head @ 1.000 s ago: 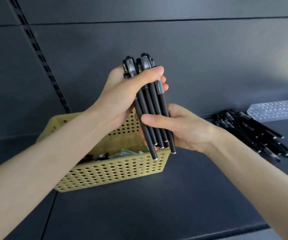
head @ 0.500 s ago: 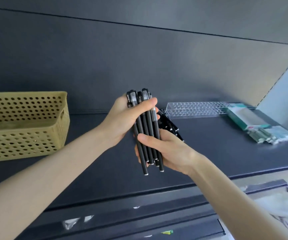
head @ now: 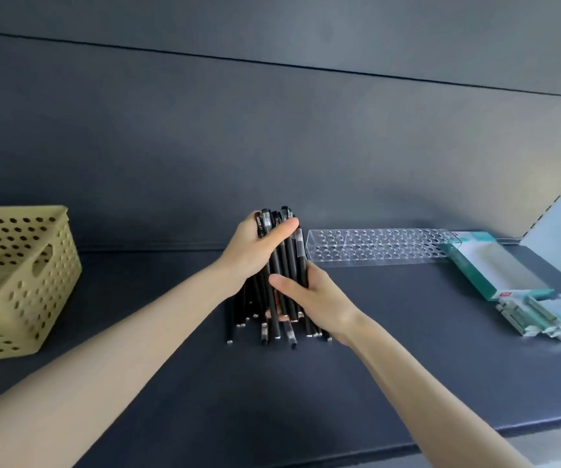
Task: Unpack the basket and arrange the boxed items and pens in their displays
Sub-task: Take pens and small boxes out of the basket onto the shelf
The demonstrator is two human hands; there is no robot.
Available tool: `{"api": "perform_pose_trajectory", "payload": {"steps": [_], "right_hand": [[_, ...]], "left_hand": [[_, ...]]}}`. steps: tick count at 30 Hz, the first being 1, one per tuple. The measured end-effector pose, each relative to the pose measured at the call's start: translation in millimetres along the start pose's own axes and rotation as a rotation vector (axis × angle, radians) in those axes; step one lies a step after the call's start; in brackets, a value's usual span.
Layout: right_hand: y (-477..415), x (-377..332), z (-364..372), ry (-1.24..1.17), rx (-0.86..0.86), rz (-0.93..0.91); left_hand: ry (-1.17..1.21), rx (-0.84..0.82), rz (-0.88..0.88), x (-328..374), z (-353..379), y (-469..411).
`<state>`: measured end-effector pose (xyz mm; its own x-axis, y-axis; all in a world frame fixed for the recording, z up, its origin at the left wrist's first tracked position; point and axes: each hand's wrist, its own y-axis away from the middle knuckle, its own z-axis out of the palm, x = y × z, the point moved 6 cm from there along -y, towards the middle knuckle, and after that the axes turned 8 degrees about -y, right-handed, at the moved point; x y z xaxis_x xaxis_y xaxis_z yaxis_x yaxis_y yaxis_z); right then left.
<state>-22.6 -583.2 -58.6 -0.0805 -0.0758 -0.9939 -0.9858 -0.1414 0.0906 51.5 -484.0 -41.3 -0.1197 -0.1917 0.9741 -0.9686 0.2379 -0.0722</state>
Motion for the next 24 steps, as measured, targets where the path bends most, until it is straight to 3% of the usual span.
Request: {"api": "perform_pose_trajectory", "payload": {"steps": [8,12,14,24], "right_hand": [[-39.4,-1.3,-32.0,0.255,-0.015,-0.033],[-51.1,10.8,-45.9,0.703,0.034,-0.052],[-53.7,17.5,-49.0,0.816,0.056,-0.052],[-53.3,36.3,-51.5,0.798,0.238,-0.159]], "left_hand": [[-0.063,0.048,-0.010,-8.5,5.0,-37.9],[-0.188,0.037,-0.071,-21.8,9.8,-42.4],[-0.287,0.050,-0.088,-24.4,11.0,-44.4],[-0.625,0.214,-0.110,-46.9,-1.0,-45.3]]}}
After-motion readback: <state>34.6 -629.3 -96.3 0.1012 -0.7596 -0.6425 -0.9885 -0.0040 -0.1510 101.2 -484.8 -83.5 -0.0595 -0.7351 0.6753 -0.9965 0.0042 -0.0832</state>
